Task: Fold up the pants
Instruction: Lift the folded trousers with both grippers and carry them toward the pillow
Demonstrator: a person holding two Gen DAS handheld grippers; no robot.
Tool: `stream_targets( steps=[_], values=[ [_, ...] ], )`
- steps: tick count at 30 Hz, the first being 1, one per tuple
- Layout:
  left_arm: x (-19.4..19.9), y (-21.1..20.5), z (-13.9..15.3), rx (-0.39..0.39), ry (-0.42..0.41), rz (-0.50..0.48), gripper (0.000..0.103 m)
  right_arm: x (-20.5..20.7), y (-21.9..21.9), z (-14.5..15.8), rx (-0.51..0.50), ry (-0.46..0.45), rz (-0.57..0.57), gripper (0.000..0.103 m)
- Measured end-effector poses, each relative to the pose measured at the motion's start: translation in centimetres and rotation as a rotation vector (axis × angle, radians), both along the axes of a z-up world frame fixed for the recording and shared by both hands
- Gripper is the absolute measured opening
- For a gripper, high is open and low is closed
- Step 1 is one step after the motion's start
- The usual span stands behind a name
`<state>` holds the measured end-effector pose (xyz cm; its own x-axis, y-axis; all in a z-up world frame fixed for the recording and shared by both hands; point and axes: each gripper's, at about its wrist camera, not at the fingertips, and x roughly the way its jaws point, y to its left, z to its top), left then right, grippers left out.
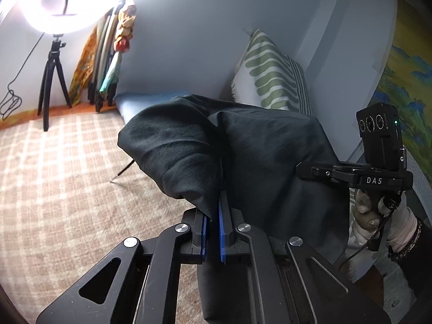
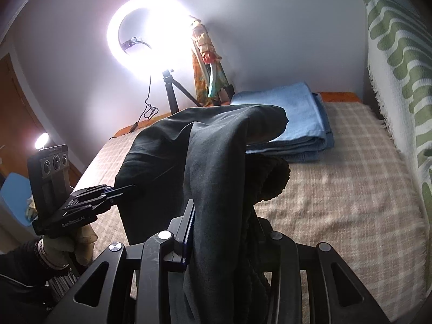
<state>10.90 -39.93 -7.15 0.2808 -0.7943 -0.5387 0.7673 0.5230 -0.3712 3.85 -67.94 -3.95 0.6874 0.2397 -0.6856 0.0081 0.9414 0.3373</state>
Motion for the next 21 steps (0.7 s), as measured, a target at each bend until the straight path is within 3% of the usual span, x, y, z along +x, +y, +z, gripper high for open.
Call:
stream_targets(
  steps=[10, 21],
  values=[
    [2.0, 0.0, 0.7, -0.010, -0.019, -0.002, 0.005, 1.6, -0.5, 0.9, -0.036, -0.025, -0.006, 0.033],
    [6.9, -2.0, 2.1, 0.007, -0.053, 0.017, 0.005, 6.0, -2.4, 1.6, -0.052, -0.051, -0.019, 0.033]
  ],
)
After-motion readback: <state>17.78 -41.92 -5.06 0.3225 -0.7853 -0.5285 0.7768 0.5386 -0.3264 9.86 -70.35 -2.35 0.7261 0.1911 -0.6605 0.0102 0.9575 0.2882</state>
